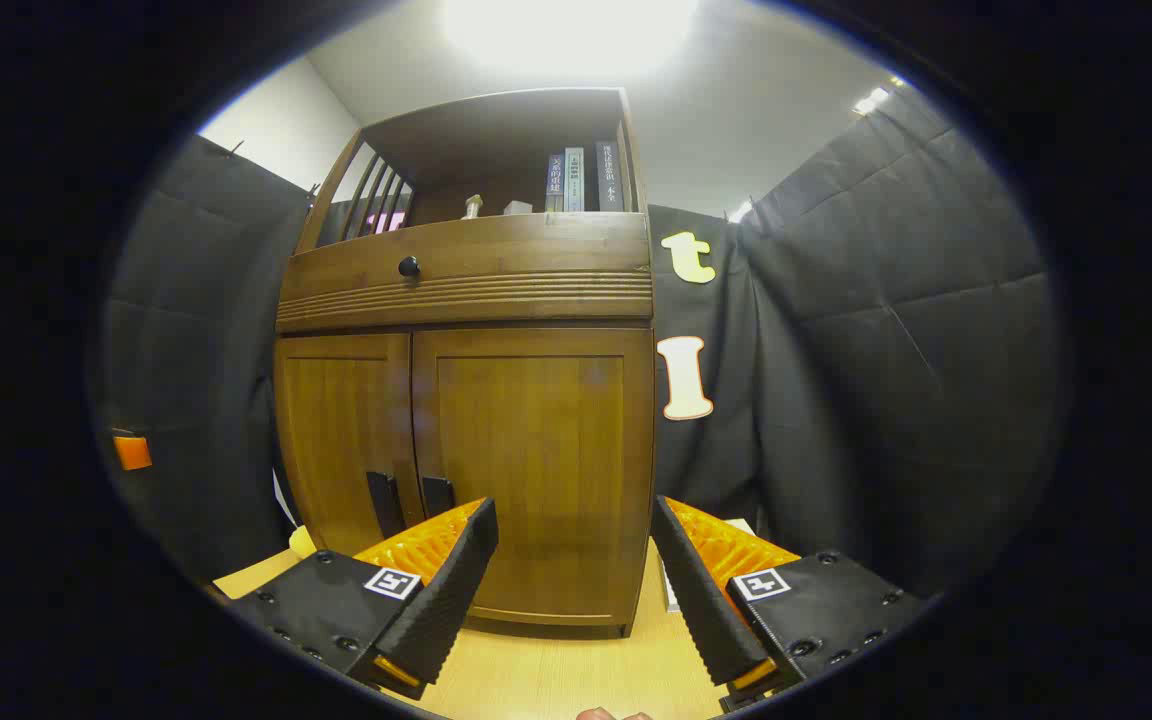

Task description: Open the right door of the double-door shoe cabinet with the right hand, and open the left door with the left hand.

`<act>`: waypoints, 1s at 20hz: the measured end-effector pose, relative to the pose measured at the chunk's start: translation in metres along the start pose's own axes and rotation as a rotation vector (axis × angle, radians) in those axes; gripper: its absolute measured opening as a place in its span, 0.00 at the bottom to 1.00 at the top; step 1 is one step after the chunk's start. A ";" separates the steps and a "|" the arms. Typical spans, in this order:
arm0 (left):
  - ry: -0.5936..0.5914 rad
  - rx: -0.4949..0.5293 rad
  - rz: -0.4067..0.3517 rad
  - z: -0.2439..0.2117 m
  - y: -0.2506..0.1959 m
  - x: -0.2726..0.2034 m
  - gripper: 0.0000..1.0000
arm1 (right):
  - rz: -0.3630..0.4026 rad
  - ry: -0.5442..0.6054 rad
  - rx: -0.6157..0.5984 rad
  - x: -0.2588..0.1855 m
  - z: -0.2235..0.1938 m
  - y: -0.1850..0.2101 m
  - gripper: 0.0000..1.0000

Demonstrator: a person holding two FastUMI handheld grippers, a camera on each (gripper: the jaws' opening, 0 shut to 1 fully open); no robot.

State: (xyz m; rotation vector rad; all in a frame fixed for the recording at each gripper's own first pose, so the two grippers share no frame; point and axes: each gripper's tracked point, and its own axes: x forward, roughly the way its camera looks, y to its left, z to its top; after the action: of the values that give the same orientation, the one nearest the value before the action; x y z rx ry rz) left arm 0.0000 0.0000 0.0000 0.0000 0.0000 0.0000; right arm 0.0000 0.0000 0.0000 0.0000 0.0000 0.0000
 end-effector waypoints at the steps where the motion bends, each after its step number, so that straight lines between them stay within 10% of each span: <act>1: 0.006 0.006 0.007 -0.001 0.001 -0.001 1.00 | 0.002 0.001 -0.006 -0.001 -0.001 0.002 0.97; 20: 0.024 0.020 0.043 0.000 0.004 0.001 1.00 | 0.061 0.046 -0.003 0.015 -0.002 0.033 0.98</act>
State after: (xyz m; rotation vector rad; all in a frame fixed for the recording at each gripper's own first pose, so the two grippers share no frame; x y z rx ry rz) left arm 0.0014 0.0038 0.0003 0.0204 0.0239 0.0433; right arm 0.0148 0.0333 -0.0016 -0.0028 0.0464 0.0606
